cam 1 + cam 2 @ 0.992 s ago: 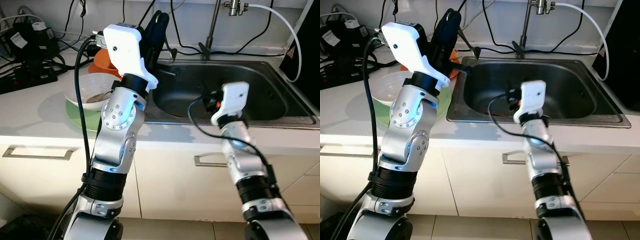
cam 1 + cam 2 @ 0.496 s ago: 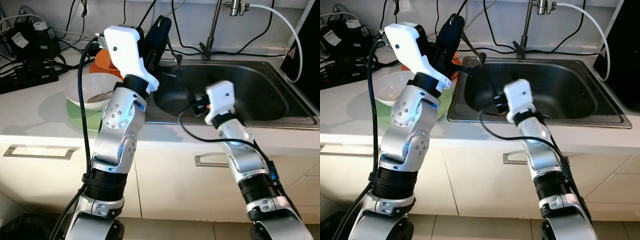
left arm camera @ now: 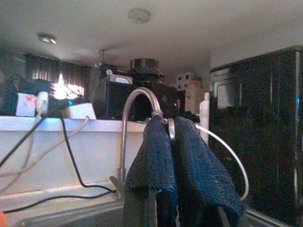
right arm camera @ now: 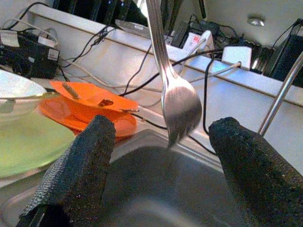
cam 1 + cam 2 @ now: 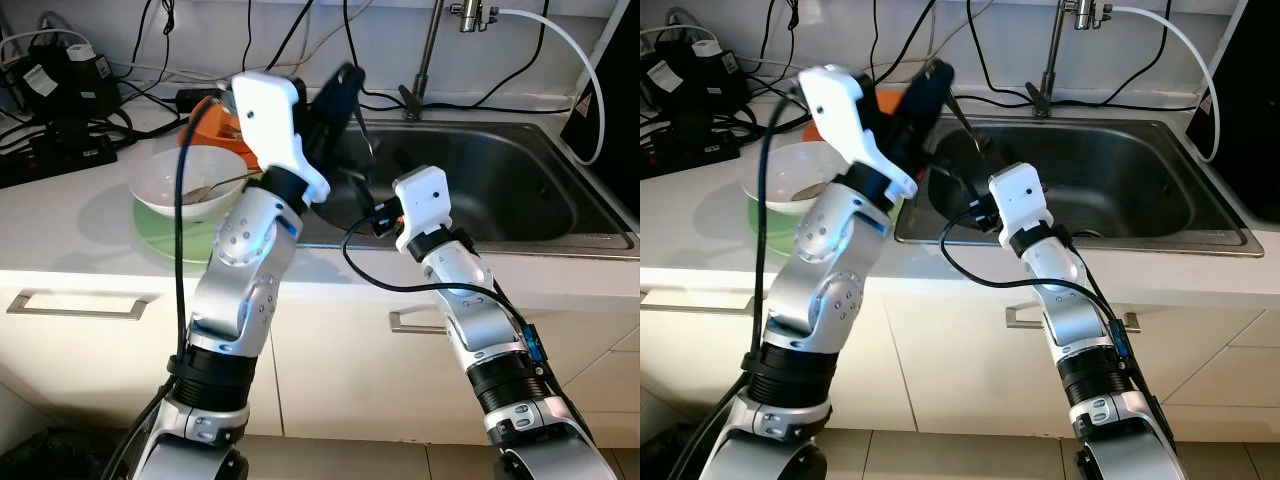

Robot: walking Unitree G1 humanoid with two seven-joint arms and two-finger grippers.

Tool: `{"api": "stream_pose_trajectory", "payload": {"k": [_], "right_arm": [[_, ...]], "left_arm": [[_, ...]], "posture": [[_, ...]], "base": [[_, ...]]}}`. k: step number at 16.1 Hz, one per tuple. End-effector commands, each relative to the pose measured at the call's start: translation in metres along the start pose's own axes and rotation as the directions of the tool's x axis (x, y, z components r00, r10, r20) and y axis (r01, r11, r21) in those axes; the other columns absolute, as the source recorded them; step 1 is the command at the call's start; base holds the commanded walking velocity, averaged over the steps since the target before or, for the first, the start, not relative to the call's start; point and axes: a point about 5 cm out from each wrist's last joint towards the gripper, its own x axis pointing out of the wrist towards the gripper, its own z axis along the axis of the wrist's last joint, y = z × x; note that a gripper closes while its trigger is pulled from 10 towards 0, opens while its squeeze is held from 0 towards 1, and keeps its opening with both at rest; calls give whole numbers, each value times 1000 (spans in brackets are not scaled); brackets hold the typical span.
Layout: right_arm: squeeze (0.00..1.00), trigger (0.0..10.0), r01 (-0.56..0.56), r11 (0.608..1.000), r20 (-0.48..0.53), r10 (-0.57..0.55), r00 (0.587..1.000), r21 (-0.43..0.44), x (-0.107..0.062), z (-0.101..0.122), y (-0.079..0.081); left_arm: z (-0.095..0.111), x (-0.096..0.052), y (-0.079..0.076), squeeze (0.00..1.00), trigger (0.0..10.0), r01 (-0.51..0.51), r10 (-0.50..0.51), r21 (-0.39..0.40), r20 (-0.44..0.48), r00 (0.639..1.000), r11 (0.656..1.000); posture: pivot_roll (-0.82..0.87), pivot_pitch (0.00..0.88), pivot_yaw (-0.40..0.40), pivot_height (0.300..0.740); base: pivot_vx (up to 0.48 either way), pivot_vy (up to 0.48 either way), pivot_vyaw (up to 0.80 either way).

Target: Kitchen organization

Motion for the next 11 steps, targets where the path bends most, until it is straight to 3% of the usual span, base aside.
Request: {"api": "stream_pose_trajectory", "payload": {"k": [1, 11], "right_arm": [[0, 10000, 12, 1000, 9, -12, 1000, -9, 0, 2, -2], [0, 10000, 42, 999, 17, -42, 999, 8, 1, 5, -1]], "left_arm": [[0, 0, -6, 0, 10000, 37, -37, 1, -11, 999, 999], [-16, -10, -14, 0, 10000, 128, -130, -22, -108, 986, 992]], "posture": [[3, 0, 13, 740], [9, 10, 19, 740]], "base": [[0, 0, 0], [0, 0, 0]]}}
